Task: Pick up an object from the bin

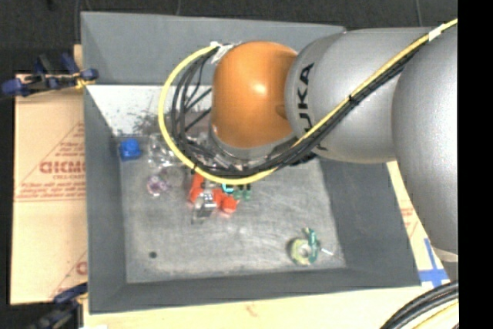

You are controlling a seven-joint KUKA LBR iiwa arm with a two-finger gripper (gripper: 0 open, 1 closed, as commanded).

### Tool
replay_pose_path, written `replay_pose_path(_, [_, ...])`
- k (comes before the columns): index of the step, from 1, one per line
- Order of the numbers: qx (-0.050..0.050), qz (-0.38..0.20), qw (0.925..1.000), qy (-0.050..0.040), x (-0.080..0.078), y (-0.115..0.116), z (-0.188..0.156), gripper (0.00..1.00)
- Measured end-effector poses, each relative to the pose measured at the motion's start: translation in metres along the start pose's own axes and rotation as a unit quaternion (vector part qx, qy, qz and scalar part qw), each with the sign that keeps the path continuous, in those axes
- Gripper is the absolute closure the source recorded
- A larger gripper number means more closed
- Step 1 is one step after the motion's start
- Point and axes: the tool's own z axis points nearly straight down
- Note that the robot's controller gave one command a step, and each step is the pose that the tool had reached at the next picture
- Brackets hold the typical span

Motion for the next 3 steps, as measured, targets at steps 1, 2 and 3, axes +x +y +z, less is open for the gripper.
replay_pose_path(1, [-0.001, 0.13, 0.9915, 0.0001, -0.047, -0.041, 0.094, 0.0])
replay_pose_path(2, [0.0, 0.17, 0.9854, -0.0011, -0.048, -0.062, 0.078, 0.0])
replay_pose_path(3, [0.0, 0.197, 0.9804, -0.0027, -0.046, -0.057, 0.07, 0.0])
